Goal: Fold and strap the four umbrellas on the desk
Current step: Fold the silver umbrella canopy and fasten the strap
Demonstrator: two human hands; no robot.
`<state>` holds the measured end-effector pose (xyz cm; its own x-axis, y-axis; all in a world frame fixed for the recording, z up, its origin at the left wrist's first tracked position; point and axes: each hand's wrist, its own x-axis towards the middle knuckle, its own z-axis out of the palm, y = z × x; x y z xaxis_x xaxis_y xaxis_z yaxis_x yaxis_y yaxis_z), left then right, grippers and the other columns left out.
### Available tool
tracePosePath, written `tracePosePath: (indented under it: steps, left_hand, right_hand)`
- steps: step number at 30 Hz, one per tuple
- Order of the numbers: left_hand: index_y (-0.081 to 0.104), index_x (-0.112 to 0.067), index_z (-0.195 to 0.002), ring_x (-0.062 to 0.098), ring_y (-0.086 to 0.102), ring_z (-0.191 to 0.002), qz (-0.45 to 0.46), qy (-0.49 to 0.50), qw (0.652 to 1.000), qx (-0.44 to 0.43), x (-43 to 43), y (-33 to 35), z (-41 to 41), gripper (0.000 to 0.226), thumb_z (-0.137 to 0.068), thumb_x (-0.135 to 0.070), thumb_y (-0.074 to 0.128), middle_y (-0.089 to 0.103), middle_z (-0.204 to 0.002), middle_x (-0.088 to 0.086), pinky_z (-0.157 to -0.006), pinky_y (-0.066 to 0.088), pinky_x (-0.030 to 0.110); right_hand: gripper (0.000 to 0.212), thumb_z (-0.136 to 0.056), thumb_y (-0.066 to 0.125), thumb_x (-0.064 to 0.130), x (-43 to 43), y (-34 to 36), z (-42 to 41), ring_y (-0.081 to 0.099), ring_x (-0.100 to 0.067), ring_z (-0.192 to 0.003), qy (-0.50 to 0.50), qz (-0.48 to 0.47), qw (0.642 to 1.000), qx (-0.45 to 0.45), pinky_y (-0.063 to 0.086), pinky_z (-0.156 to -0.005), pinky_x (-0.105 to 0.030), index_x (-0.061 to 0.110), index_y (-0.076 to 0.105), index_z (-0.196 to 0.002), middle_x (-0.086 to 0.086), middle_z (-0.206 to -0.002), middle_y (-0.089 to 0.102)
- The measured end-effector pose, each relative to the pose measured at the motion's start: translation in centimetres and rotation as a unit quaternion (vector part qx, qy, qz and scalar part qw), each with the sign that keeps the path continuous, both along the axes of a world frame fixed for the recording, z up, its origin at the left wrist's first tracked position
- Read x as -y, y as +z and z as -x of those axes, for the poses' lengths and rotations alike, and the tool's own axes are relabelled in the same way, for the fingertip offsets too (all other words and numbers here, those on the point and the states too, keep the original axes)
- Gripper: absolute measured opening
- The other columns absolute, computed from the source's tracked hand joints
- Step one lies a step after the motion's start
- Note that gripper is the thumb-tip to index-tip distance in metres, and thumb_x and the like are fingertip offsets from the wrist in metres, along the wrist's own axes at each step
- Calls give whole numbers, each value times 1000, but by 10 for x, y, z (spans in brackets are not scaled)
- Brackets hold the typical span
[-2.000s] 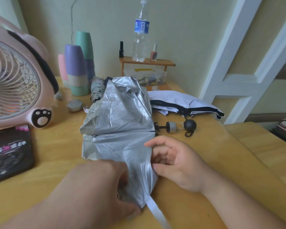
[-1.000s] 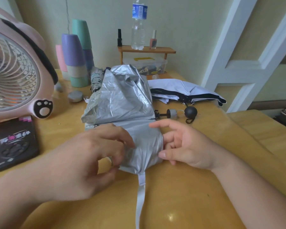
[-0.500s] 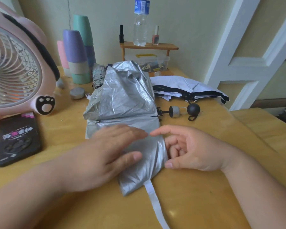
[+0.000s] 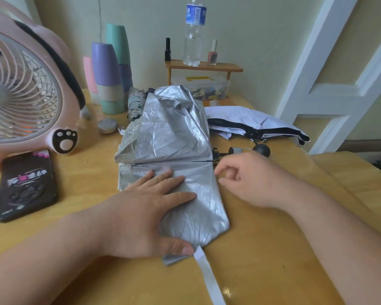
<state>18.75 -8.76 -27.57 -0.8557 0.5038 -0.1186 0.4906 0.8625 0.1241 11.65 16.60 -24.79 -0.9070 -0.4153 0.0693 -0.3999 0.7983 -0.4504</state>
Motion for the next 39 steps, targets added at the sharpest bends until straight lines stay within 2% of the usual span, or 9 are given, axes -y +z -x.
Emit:
tracePosePath:
  steps: [4,9,12,20,25,30,34,36,39]
  left_hand:
    - [4,-55,-156,-10,-34,-142,-17,-19,1000,14,-2,6,-5,99,-72,-99,33,-20,-164,-25,-115,-24,19]
    - [-5,-71,-146,1,-35,-146,-29,-28,998,43,-2,6,-4,59,-91,-81,13,-23,-162,-29,-124,-19,37]
    - [-11,-73,-143,4,-39,-145,8,-57,998,29,-3,2,-1,55,-93,-77,10,-29,-160,-31,-123,-21,43]
    - [16,-49,-158,-3,-19,-151,-66,-134,989,-16,-8,-1,2,58,-101,-54,25,-9,-165,-31,-127,-7,31]
    - [-9,-67,-149,-4,-40,-142,19,-110,992,64,-24,1,-6,56,-97,-70,14,-29,-158,-34,-123,-21,38]
    - [-8,-71,-146,11,-39,-147,22,-130,990,51,-31,-1,-12,59,-91,-81,11,-25,-164,-23,-121,-23,48]
    - [27,-52,-154,8,1,-157,-97,-137,985,-48,-23,2,-11,62,-98,-75,21,18,-167,-18,-128,7,48]
    - [56,-32,-141,13,43,-141,-199,-85,962,-166,-12,10,-6,49,-103,-58,40,52,-146,-9,-115,38,41]
    - [70,-19,-115,16,58,-112,-305,73,893,-323,10,16,10,27,-95,-36,63,59,-116,-6,-97,47,35]
  right_hand:
    - [20,-92,65,30,13,3,39,52,-10,-80,17,-145,983,-107,47,-71,-31,39,67,-110,18,-75,54]
    - [11,-91,69,32,11,-17,52,59,-15,-94,29,-82,985,-146,54,-81,-41,34,77,-98,12,-92,64]
    - [10,-91,70,33,6,-22,55,56,-16,-95,32,-76,981,-174,53,-80,-42,33,79,-95,12,-87,61]
    - [19,-94,57,31,15,-24,49,60,-23,-86,-2,-136,974,-182,54,-72,-39,24,74,-88,5,-83,63]
    - [19,-94,57,31,18,-21,39,59,-22,-80,-24,-134,976,-172,54,-67,-35,24,69,-82,6,-76,62]
    - [16,-94,56,31,21,-19,29,61,-23,-79,-27,-134,979,-155,53,-67,-35,25,68,-86,6,-77,62]
    - [14,-90,57,22,20,-22,27,60,-23,-81,-40,-72,978,-193,53,-69,-38,24,70,-94,8,-79,60]
    - [19,-86,64,15,23,-25,29,57,-19,-81,-47,35,975,-212,53,-72,-38,25,70,-100,10,-79,57]
    - [36,-84,74,14,32,-26,31,59,-13,-90,-92,210,959,-165,52,-83,-30,23,66,-118,12,-100,63]
